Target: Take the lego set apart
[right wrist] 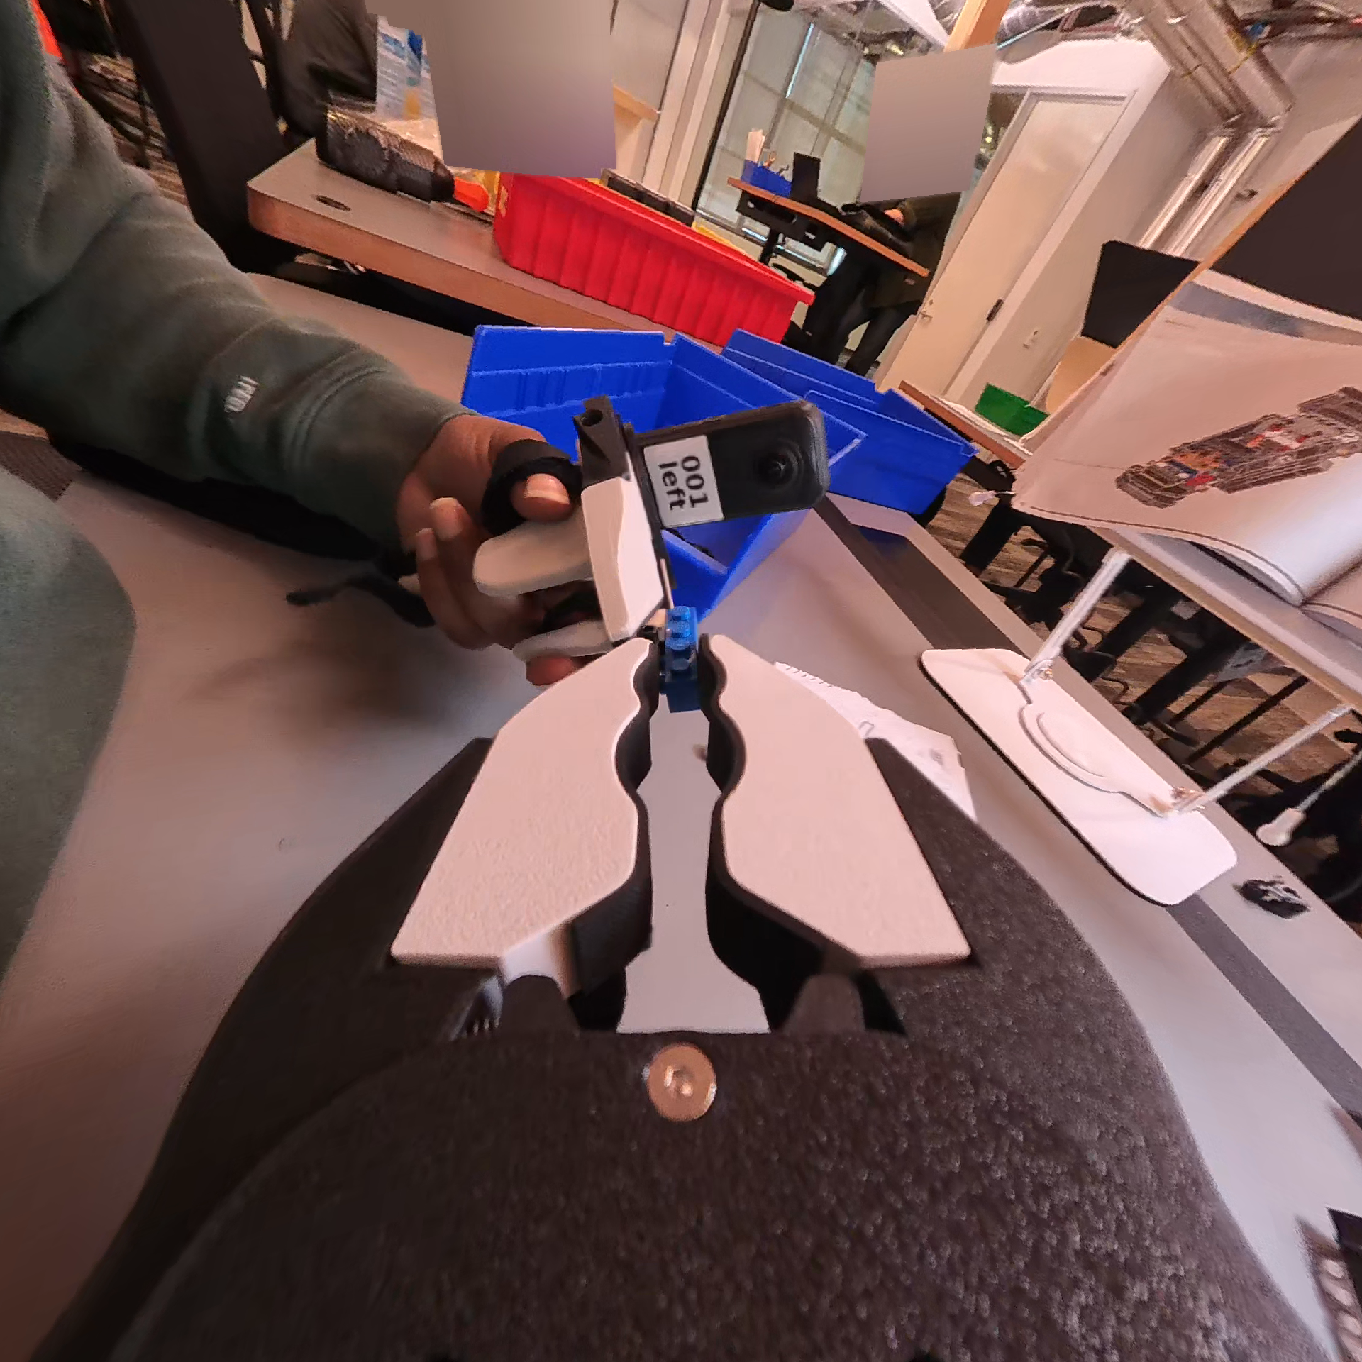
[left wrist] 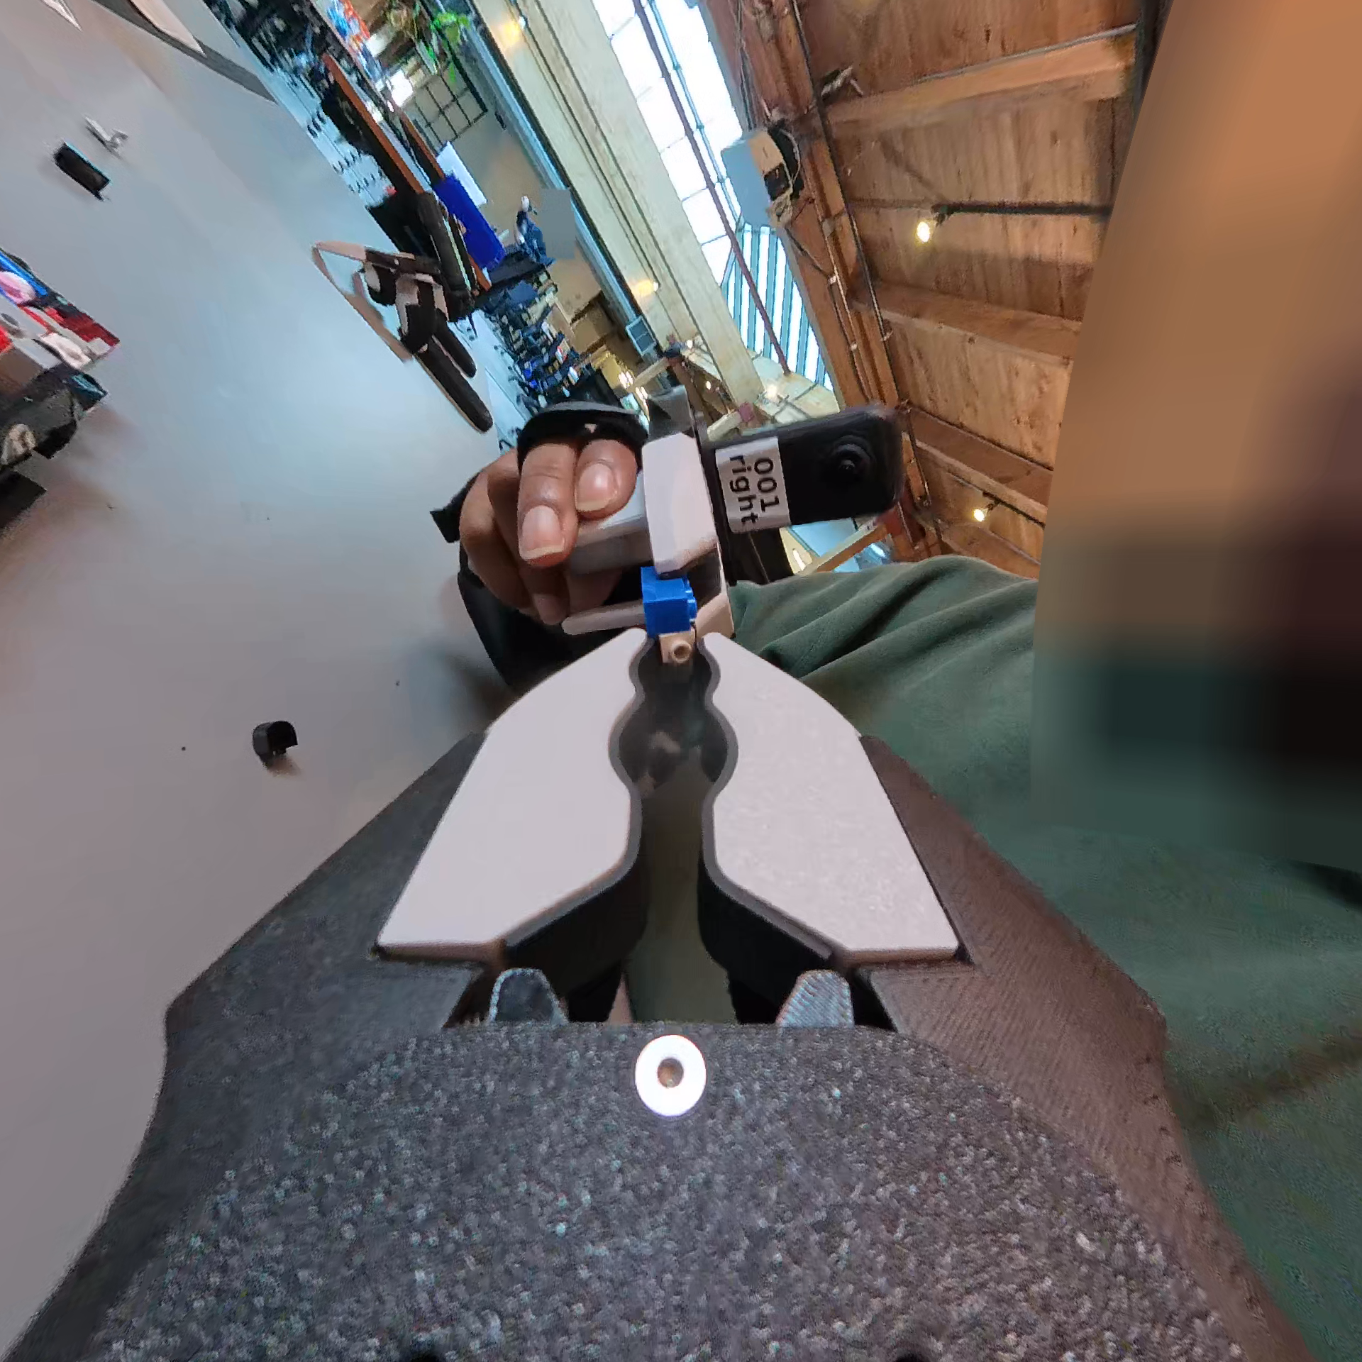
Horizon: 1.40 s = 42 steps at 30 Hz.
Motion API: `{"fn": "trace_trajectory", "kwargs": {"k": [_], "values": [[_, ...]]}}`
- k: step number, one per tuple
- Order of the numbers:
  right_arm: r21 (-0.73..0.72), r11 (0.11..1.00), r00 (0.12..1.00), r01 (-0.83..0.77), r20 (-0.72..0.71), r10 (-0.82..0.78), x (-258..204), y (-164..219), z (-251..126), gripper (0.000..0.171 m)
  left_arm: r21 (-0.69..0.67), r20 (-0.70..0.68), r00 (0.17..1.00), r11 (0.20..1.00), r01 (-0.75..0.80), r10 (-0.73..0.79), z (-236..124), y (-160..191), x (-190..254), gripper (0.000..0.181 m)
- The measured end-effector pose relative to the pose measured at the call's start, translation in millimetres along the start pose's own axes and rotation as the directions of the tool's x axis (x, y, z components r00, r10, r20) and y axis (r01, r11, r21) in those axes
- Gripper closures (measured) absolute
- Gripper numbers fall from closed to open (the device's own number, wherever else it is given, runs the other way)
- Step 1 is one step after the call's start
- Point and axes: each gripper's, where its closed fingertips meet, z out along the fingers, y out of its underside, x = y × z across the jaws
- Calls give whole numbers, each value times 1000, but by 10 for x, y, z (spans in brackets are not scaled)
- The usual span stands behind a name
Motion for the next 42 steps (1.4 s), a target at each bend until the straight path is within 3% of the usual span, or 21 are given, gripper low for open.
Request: {"fn": "trace_trajectory", "kwargs": {"k": [9,12,15,19,23,29,42], "values": [[1,991,991,-130,-35,130,73,31,32,162,-37,99,989,993,-111,114,-33,2,-57,173],[30,982,964,-188,-185,190,459,53,-99,162,-210,93,982,967,-142,164,114,355,-82,174],[45,980,963,-192,-182,197,491,48,-175,162,-262,142,961,945,-196,238,115,356,-136,174],[41,975,963,-217,-156,221,468,73,-184,162,-192,210,947,960,-202,241,-97,147,-208,173],[33,976,969,-215,-116,217,403,87,-139,161,-192,205,948,960,-205,243,-62,160,-203,173],[16,986,986,-168,-20,168,148,83,-13,161,-20,109,984,990,-138,140,-42,-25,-53,173],[8,996,996,-85,-10,85,25,78,47,161,27,29,999,999,18,-19,-30,-13,-76,172]]}}
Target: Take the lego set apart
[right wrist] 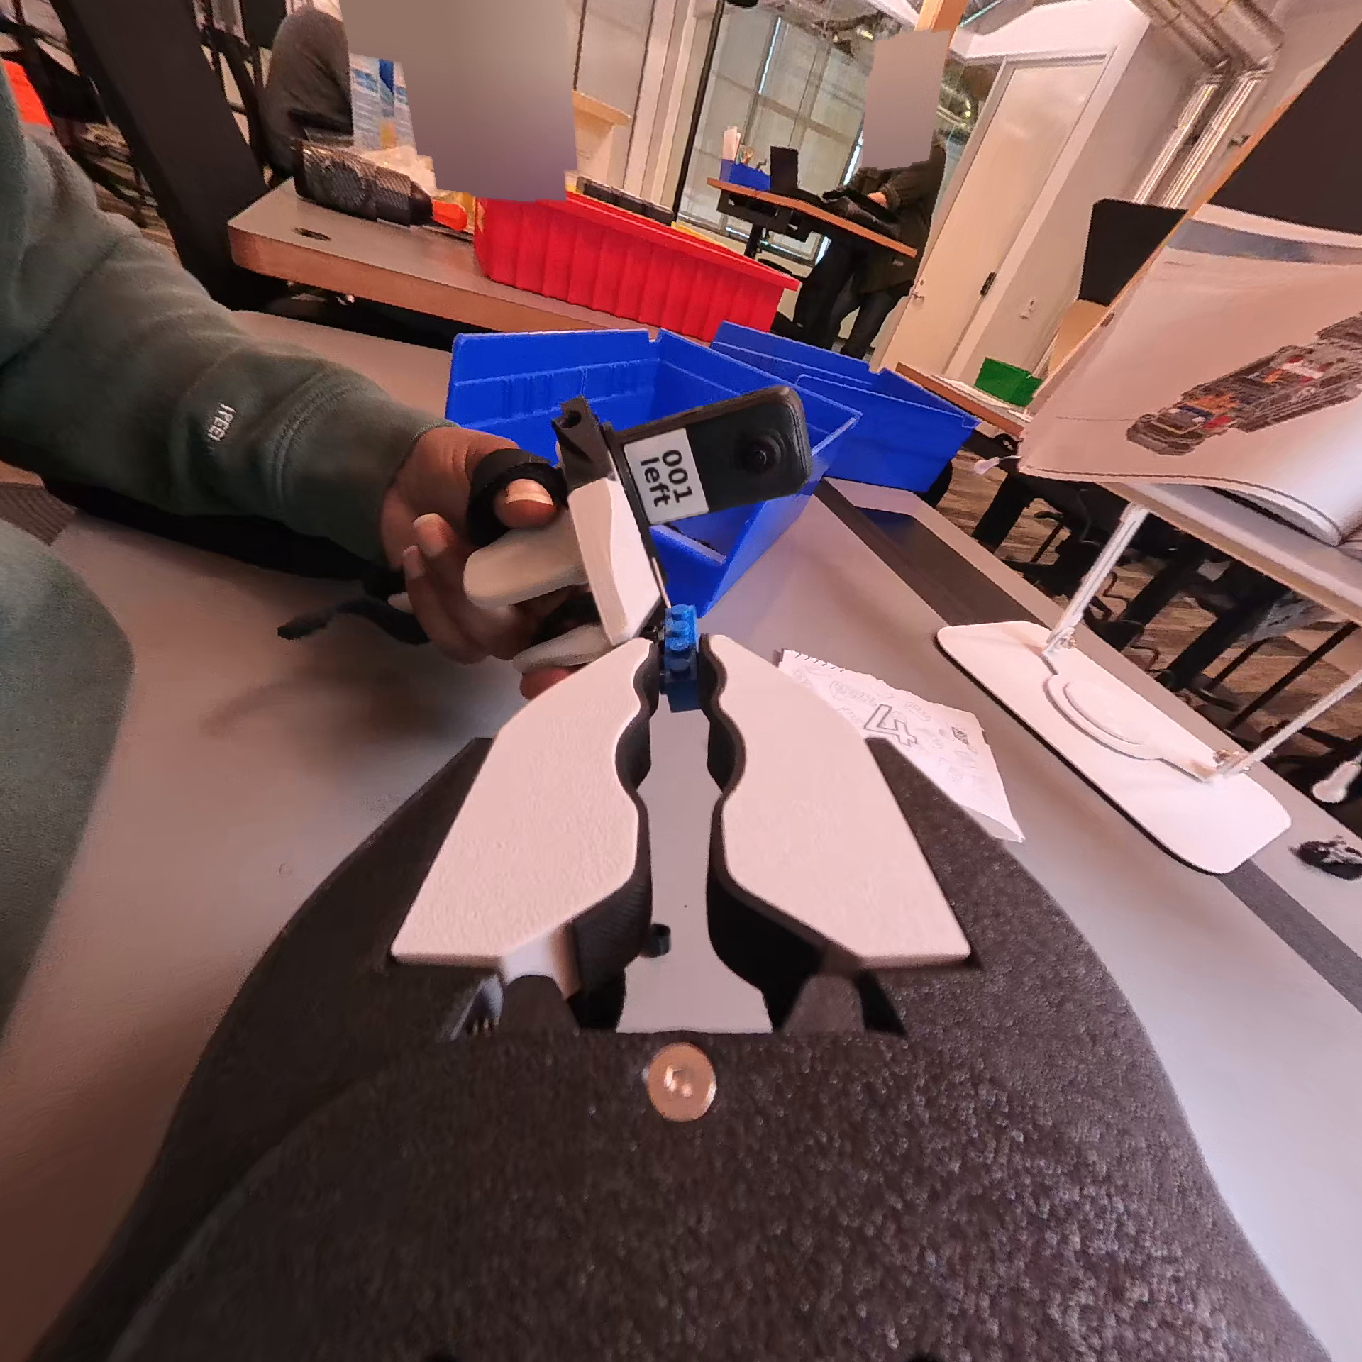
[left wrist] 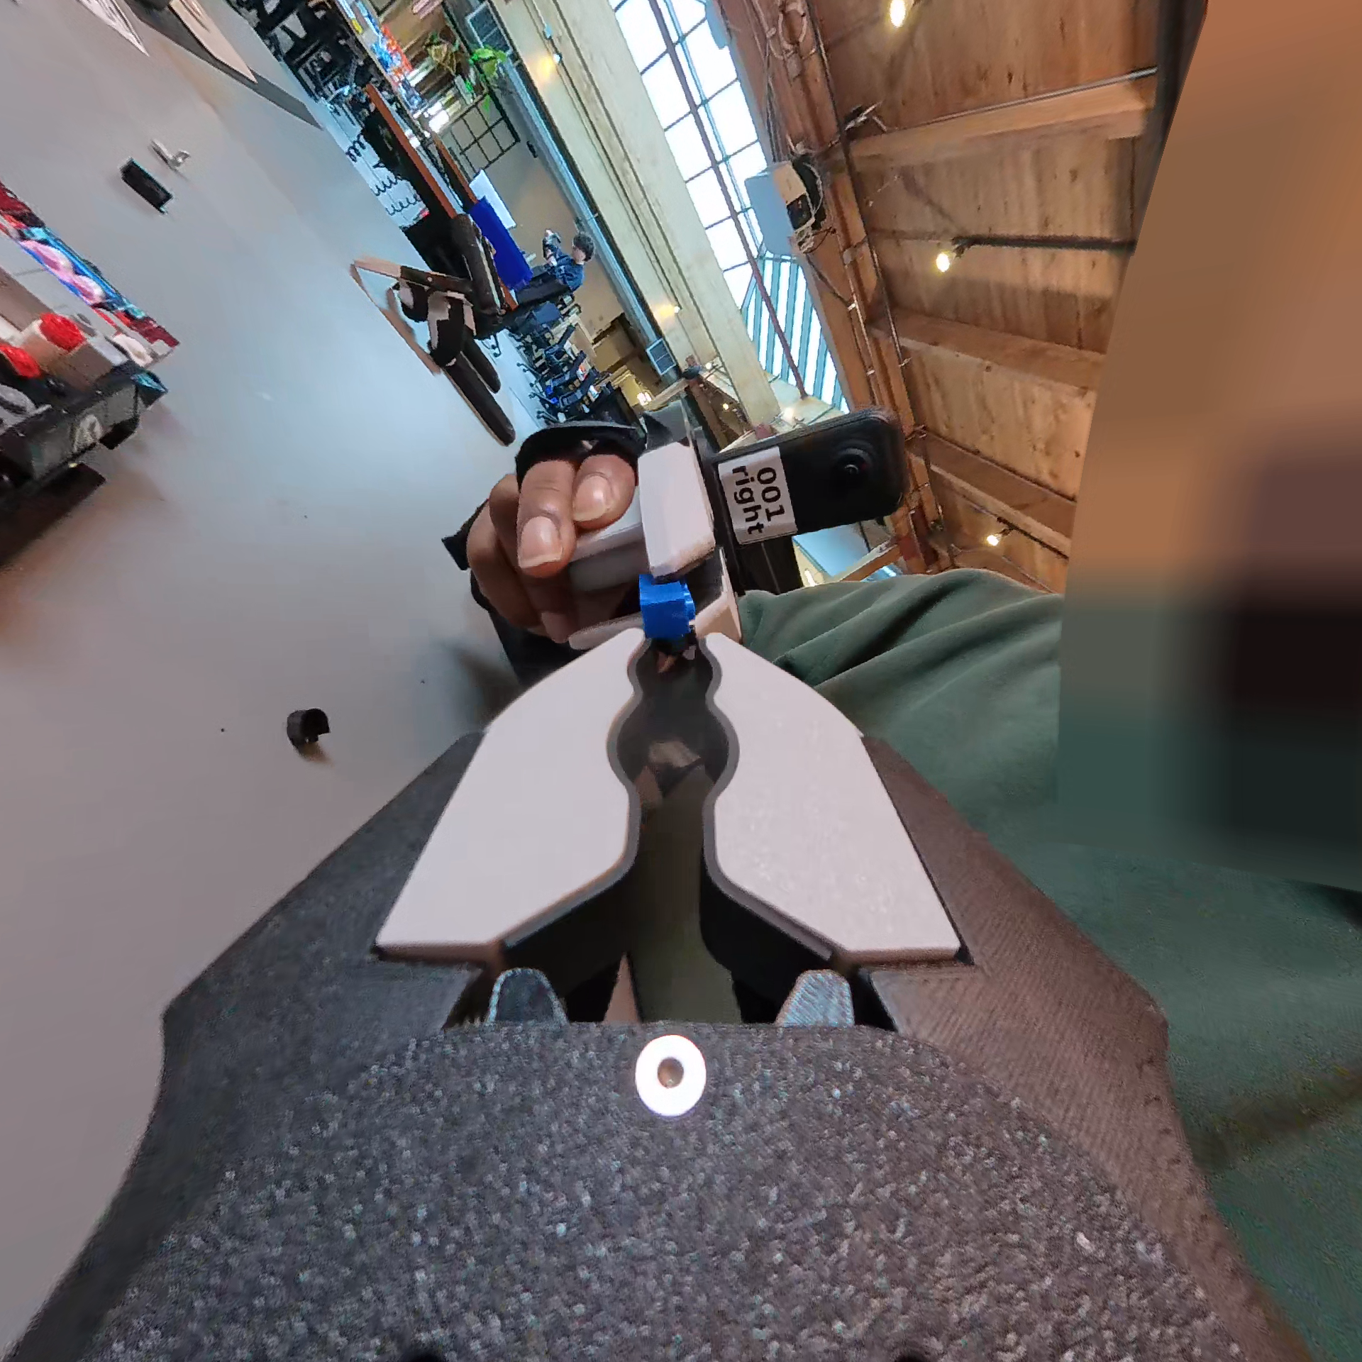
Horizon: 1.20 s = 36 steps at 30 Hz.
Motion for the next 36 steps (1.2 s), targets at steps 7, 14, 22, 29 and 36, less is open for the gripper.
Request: {"fn": "trace_trajectory", "kwargs": {"k": [7,14,22,29,36], "values": [[2,999,999,53,-13,-53,5,-10,-12,161,81,-102,987,988,130,-121,22,-56,36,172],[-13,998,998,-61,-27,61,72,19,-3,161,-24,69,993,995,-98,99,2,10,-27,171],[-8,985,979,-170,-116,168,400,88,-166,161,-478,387,739,805,-352,552,-212,265,-502,171],[-98,987,991,-125,-57,120,282,238,-77,161,-716,402,563,632,-298,722,-410,477,-851,172],[-158,981,993,-112,28,118,122,340,-27,161,-698,364,567,620,-359,739,-343,441,-741,144]]}}
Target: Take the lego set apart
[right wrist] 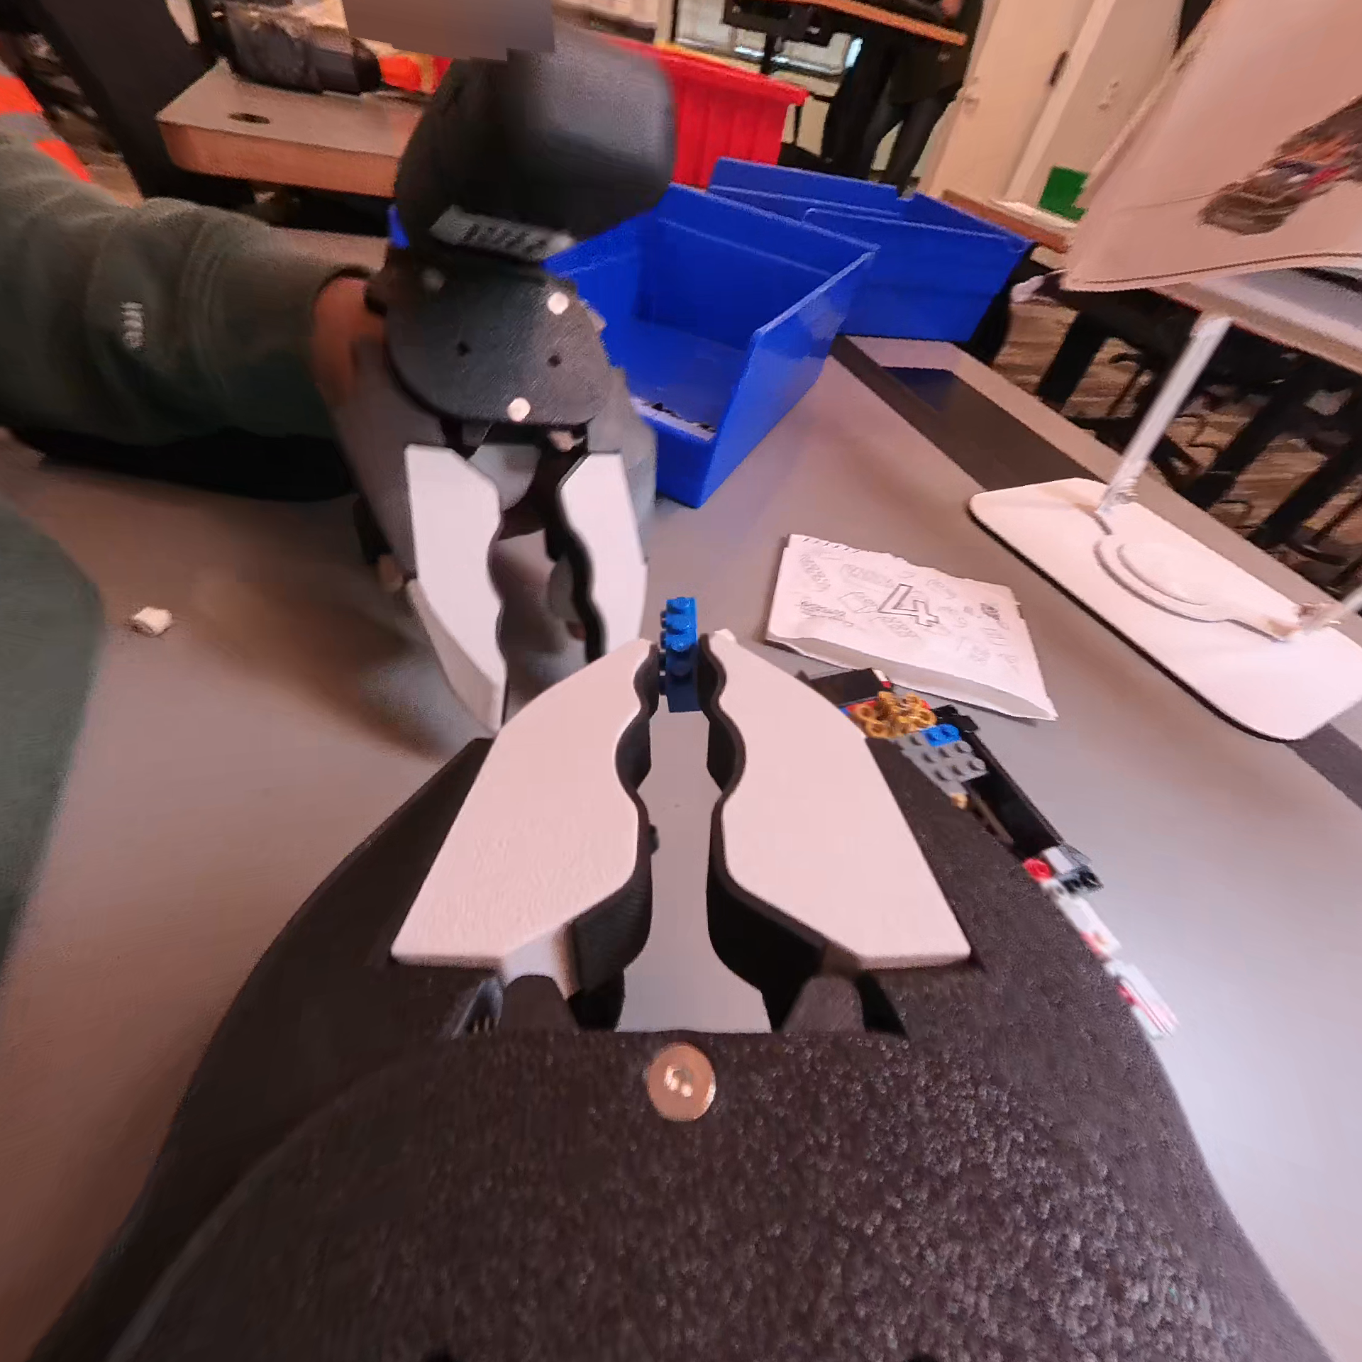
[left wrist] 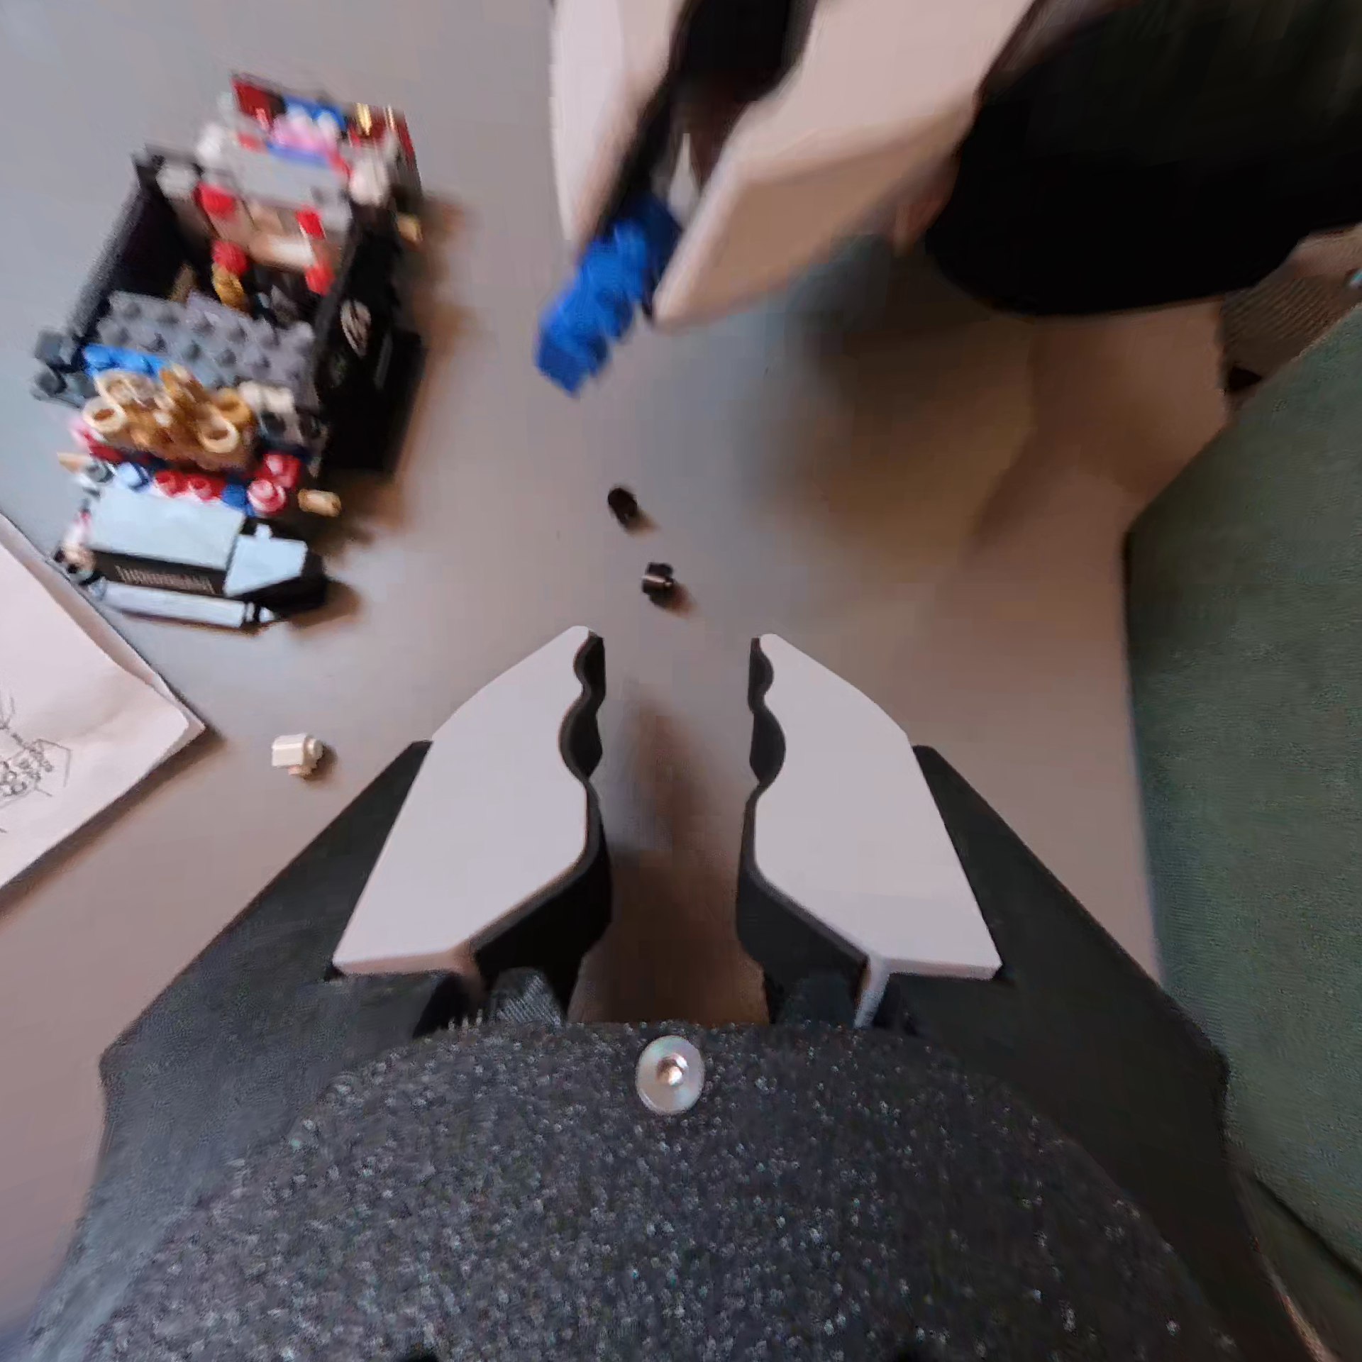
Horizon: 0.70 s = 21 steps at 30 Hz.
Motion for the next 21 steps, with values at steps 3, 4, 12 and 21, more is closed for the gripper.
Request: {"fn": "trace_trajectory", "kwargs": {"k": [3,4,12,21], "values": [[18,999,997,40,68,-41,-156,-35,19,161,225,-169,980,964,141,-104,-205,-364,126,146],[28,998,995,57,82,-59,-199,-53,22,161,281,-249,956,933,225,-155,-286,-472,155,148],[48,993,992,110,56,-113,-236,-126,17,155,335,-363,873,829,449,-326,-518,-634,38,168],[-444,896,988,24,146,46,-143,739,13,142,49,800,559,953,300,-217,-1872,445,-1293,168]]}}
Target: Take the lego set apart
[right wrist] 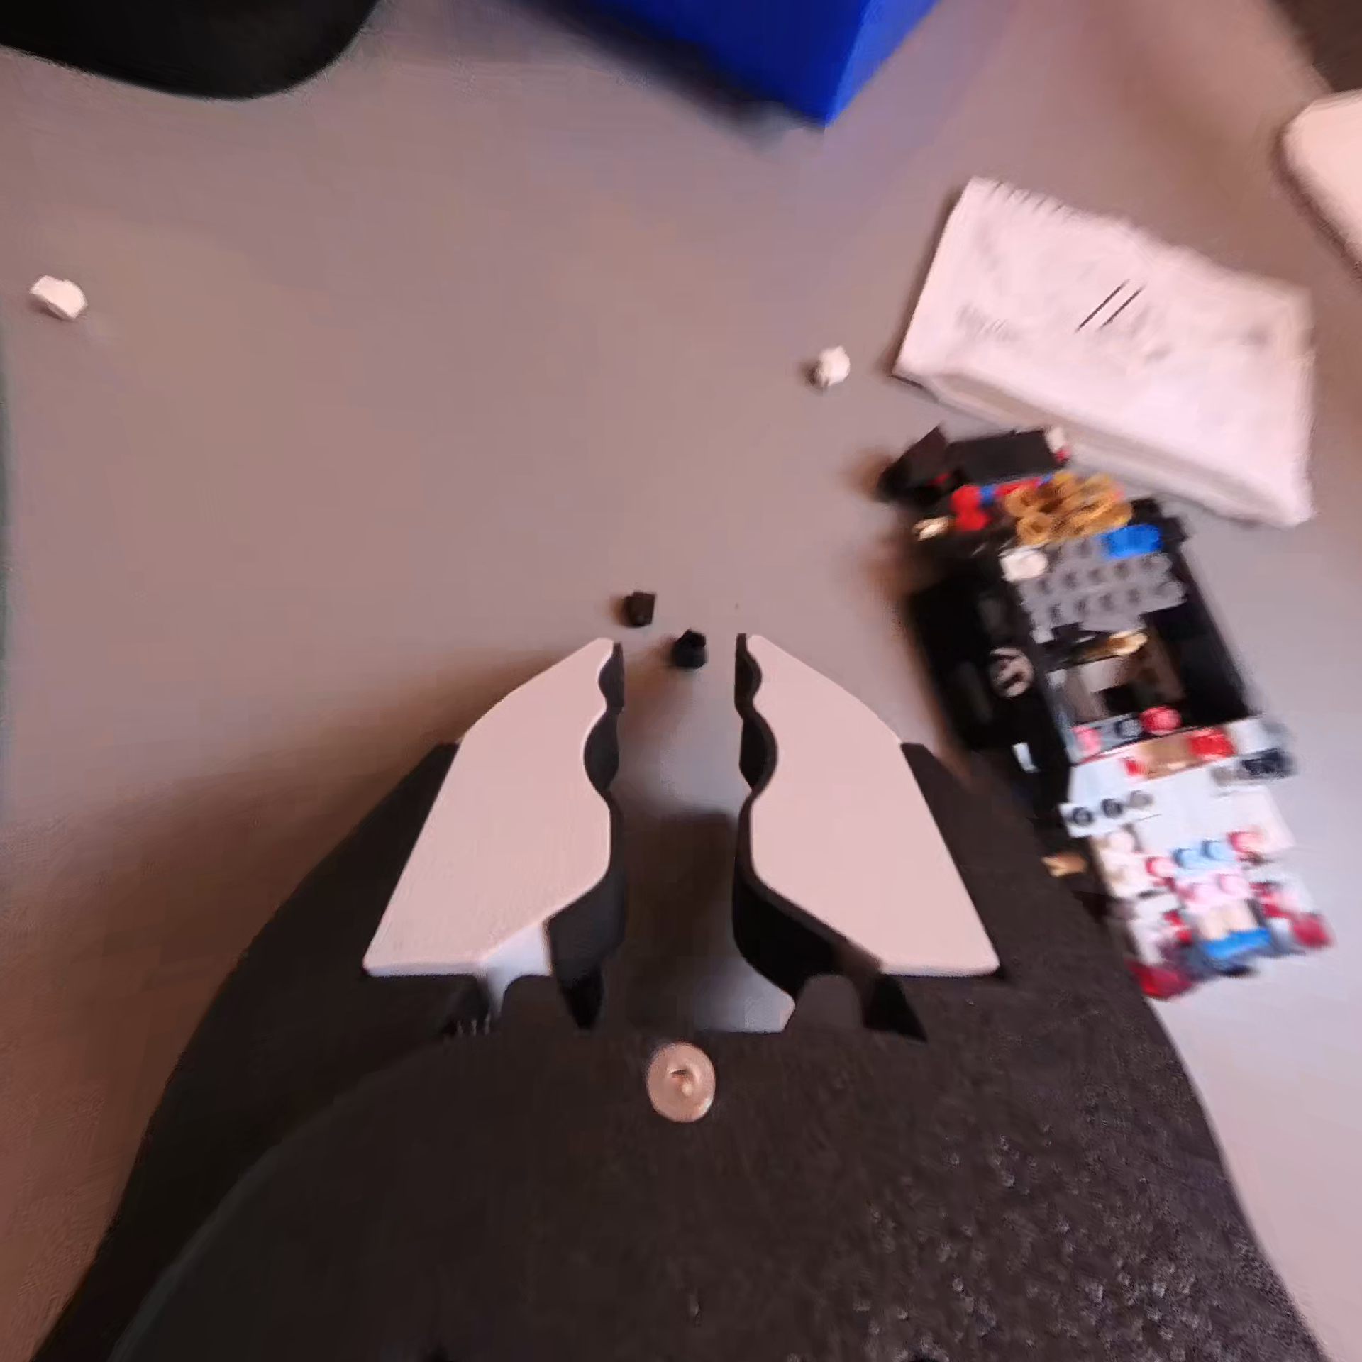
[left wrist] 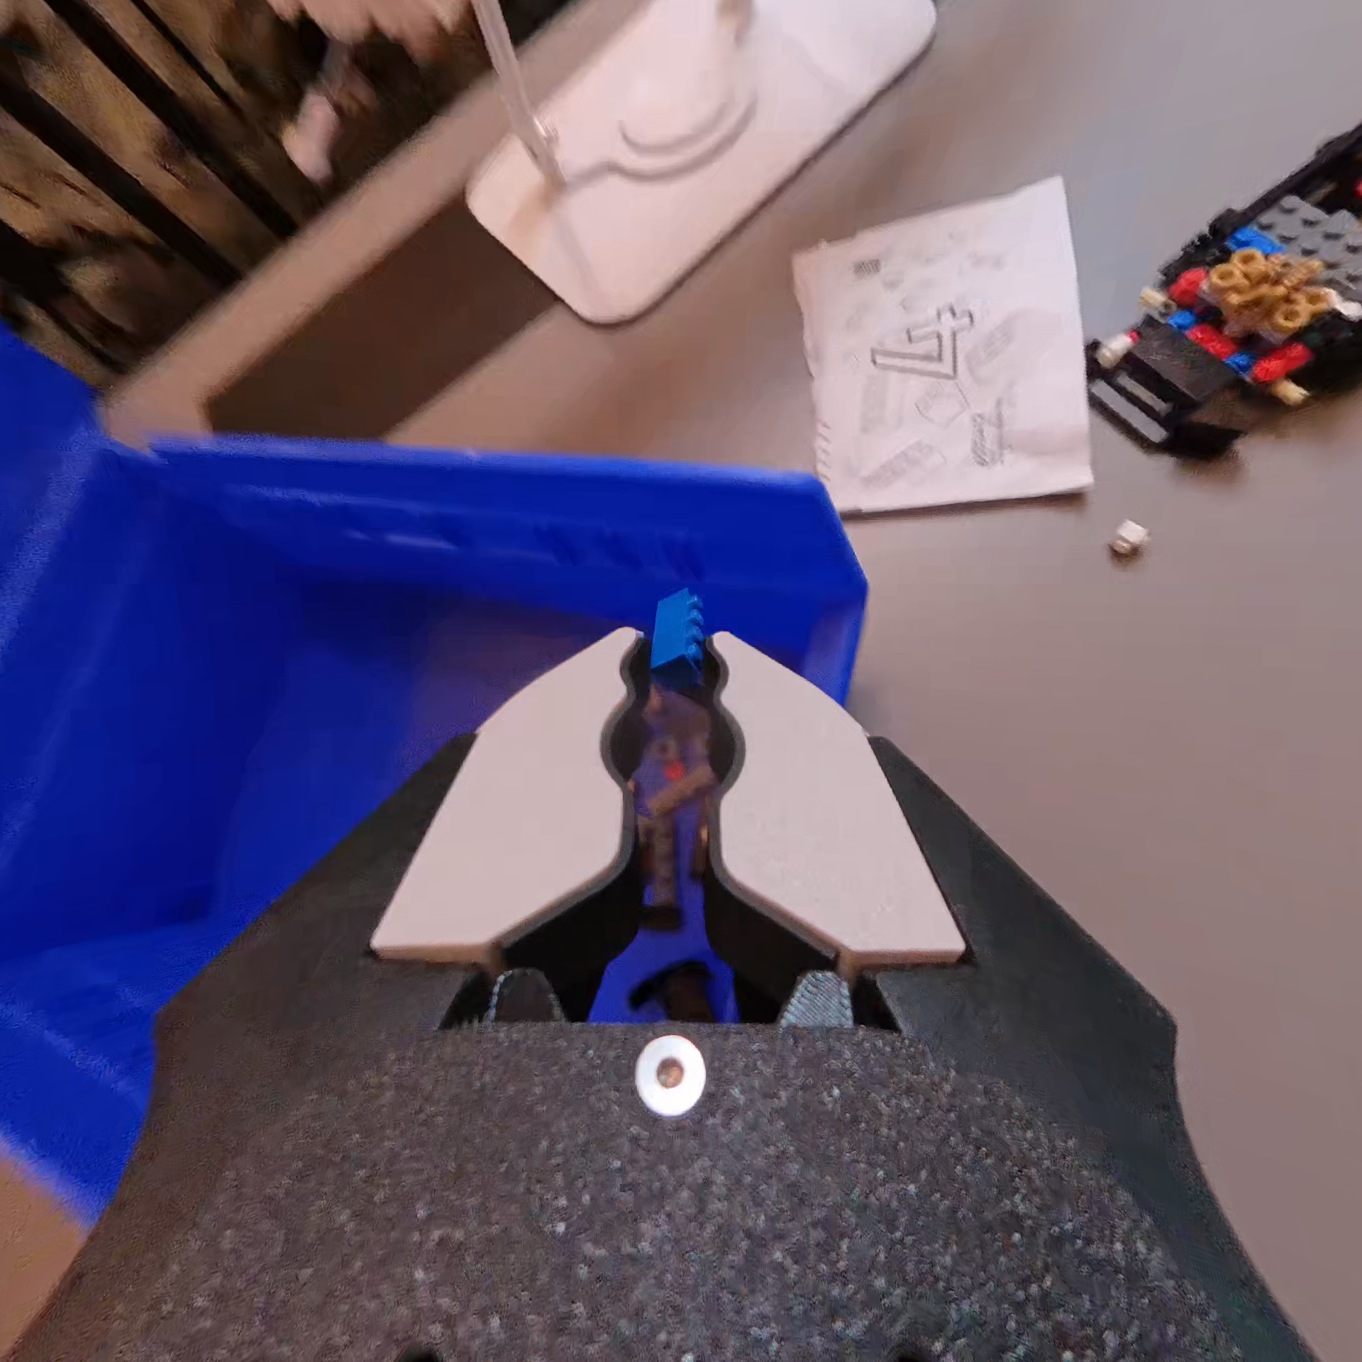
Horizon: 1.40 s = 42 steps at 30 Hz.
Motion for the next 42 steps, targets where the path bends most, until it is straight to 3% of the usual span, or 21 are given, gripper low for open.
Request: {"fn": "trace_trajectory", "kwargs": {"k": [2,7,9,11,14,19,23,25,29,31,32,34,35,36,42], "values": [[-31,999,1000,-22,20,23,-24,54,35,139,-65,-86,994,996,55,-61,74,148,72,159],[-78,997,1000,-21,-7,20,-11,66,68,139,-62,-78,996,997,38,-43,95,170,68,128],[-93,996,1000,-17,-17,15,-4,59,89,142,16,-101,995,1000,10,-8,35,40,139,130],[-104,995,999,5,-31,-8,6,55,100,151,158,-233,971,987,-15,52,-106,-193,435,140],[-66,997,999,34,-20,-35,-46,-13,109,162,277,-557,818,961,18,146,-347,-372,1189,145],[243,968,998,68,0,-70,-207,-526,-60,162,160,-857,500,987,34,122,-425,-170,2109,145],[374,908,982,187,-62,-177,-339,-783,-232,162,-19,-961,267,977,213,-78,-488,-252,2317,151],[385,893,972,234,-106,-209,-356,-827,-273,162,-93,-981,140,953,287,-138,-576,-332,2314,166],[400,872,957,282,-175,-229,-322,-882,-334,163,-142,-984,51,925,352,-170,-640,-421,2262,173],[397,879,961,265,-188,-204,-262,-863,-344,163,-130,-983,72,911,391,-171,-630,-484,2146,181],[376,897,969,233,-172,-179,-230,-811,-310,157,-86,-972,169,914,397,-164,-558,-498,2032,181],[290,941,983,173,-118,-144,-197,-641,-180,147,91,-850,519,943,320,-93,-327,-460,1657,181],[262,951,984,164,-111,-139,-183,-579,-123,147,155,-770,635,948,278,-60,-287,-454,1457,181],[249,955,984,162,-111,-138,-173,-544,-79,147,184,-724,688,943,276,-60,-298,-467,1300,181],[200,971,991,133,-42,-127,-200,-444,38,150,187,-709,700,933,309,-90,-291,-416,1125,181]]}}
